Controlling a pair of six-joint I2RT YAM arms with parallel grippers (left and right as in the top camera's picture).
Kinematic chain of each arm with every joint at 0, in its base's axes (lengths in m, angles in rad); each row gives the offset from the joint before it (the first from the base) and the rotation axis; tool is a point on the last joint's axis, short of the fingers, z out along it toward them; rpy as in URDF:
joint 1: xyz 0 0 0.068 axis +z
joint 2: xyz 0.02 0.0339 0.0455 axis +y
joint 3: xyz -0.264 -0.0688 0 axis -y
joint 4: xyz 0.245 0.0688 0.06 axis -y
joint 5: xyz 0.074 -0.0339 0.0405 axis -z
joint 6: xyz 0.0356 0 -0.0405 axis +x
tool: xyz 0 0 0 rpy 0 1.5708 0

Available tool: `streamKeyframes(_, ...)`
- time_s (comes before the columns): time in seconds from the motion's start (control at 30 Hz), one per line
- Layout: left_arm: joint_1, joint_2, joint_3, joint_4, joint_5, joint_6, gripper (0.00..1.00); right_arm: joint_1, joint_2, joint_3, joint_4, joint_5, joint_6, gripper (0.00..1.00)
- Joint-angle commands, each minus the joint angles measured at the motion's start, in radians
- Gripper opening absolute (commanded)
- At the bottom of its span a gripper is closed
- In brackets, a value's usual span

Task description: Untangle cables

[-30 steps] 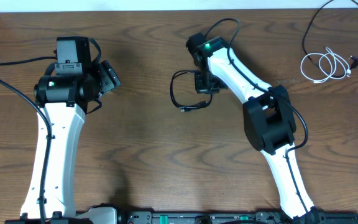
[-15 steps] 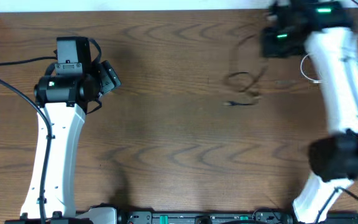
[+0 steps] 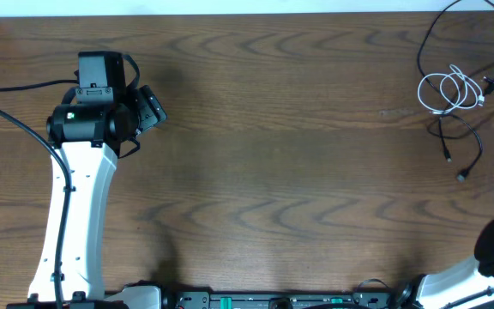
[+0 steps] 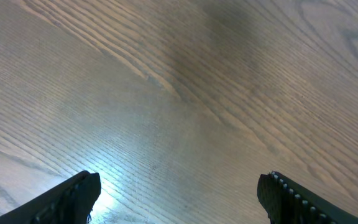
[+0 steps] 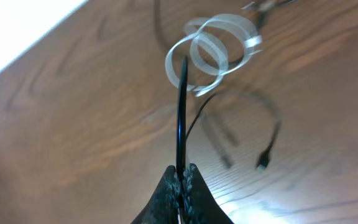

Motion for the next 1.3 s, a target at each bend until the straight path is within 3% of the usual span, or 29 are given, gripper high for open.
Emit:
streamKeyframes(0.0,0.003,0.004,0.01,-0.006,-0.016,0.006,0.86,-0.121,-0.032,0.002,0.028,-0.013,0.025,0.01)
streamKeyframes(0.17,0.003,0.004,0.01,-0.005,-0.016,0.006,0.86,-0.237,-0.029,0.001,0.157,0.019,0.049,0.01)
streamKeyframes(0.37,0.003,0.004,0.01,-0.005,-0.016,0.006,0.86,-0.232,0.006,0.001,0.215,0.014,0.037,0.03)
streamKeyframes(0.4,0.003,0.004,0.01,-0.005,-0.016,0.006,0.86,-0.225,0.011,0.001,0.206,0.009,0.038,0.14)
streamKeyframes(0.43,0.003,0.004,0.01,-0.006,-0.016,0.006,0.86,-0.214,0.018,0.001,0.183,-0.019,0.035,0.37)
streamKeyframes(0.47,0.003,0.004,0.01,-0.006,-0.017,0.006,0.86,-0.201,0.018,0.001,0.157,-0.064,0.001,0.47)
streamKeyframes(0.5,0.003,0.004,0.01,-0.006,-0.017,0.006,0.86,-0.19,0.017,0.001,0.14,-0.099,-0.025,0.5)
streamKeyframes(0.53,0.003,0.004,0.01,-0.006,-0.017,0.006,0.98,-0.177,0.013,0.001,0.117,-0.144,-0.052,0.52)
streamKeyframes(0.73,0.003,0.004,0.01,-0.006,-0.017,0.006,0.98,-0.011,-0.046,0.001,-0.05,-0.416,-0.258,0.59)
streamKeyframes(0.83,0.003,0.004,0.01,-0.006,-0.017,0.006,0.98,0.119,-0.125,0.001,-0.079,-0.412,-0.27,0.66)
streamKeyframes(0.9,0.003,0.004,0.01,-0.006,-0.017,0.006,0.98,0.186,-0.186,0.001,-0.09,-0.39,-0.268,0.79)
streamKeyframes(0.93,0.003,0.004,0.01,-0.006,-0.017,0.006,0.98,0.23,-0.225,0.001,-0.104,-0.39,-0.268,0.99)
streamKeyframes(1.07,0.003,0.004,0.01,-0.006,-0.017,0.006,0.98,0.351,-0.328,0.001,-0.116,-0.36,-0.269,0.99)
streamKeyframes(1.27,0.003,0.004,0.01,-0.006,-0.017,0.006,0.98,0.371,-0.407,0.001,-0.241,-0.278,-0.269,0.99)
